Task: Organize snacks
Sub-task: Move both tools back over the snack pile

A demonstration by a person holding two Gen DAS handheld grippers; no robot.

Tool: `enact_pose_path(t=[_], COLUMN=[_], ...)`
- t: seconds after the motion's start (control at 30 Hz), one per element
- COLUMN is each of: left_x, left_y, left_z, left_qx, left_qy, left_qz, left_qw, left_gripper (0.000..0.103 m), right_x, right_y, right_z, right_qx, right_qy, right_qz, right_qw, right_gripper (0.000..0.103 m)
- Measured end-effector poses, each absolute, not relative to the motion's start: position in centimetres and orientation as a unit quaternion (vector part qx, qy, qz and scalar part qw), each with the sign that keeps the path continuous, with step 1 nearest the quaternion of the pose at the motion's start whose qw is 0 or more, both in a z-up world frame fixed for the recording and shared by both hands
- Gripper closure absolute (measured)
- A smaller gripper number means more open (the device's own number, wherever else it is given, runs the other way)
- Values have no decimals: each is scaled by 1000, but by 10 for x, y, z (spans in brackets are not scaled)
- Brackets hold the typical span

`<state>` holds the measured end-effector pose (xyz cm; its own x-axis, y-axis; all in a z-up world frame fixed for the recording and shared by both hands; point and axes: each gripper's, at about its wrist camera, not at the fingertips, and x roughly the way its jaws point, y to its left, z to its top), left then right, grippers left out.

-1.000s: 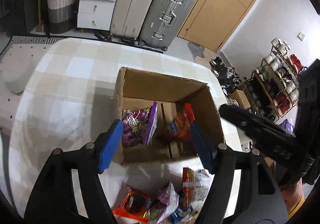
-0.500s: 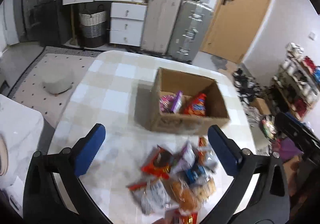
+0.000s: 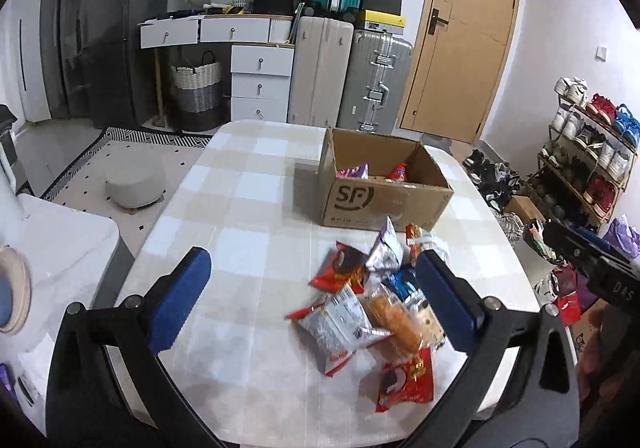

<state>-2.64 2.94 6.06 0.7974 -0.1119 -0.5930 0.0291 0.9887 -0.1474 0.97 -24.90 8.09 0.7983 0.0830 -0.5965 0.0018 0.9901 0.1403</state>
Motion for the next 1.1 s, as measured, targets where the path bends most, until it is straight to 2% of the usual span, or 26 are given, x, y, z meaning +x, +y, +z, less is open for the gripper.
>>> enact_pose_path(t=[0.3, 0.43, 0.67, 1.1], left_x=[-42, -32, 3, 2], left_y=[18, 21, 28, 13], left_z=[42, 25, -3, -6], left_qx=[-32, -42, -90, -56], left_qy=[267, 272, 329, 307], left_qz=[-43, -44, -41, -23], left_qw=[962, 961, 939, 950], left_gripper=[1, 1, 1, 1], right_x=[-20, -10, 2, -8], right_y=[-258, -252, -248, -232], right_z=[50, 34, 20, 17], right_qx=[75, 52, 60, 18], right_qy=[245, 258, 275, 264], right_qz=[22, 34, 58, 69], right_qw=[966, 964, 958, 962], right_gripper=[1, 1, 1, 1])
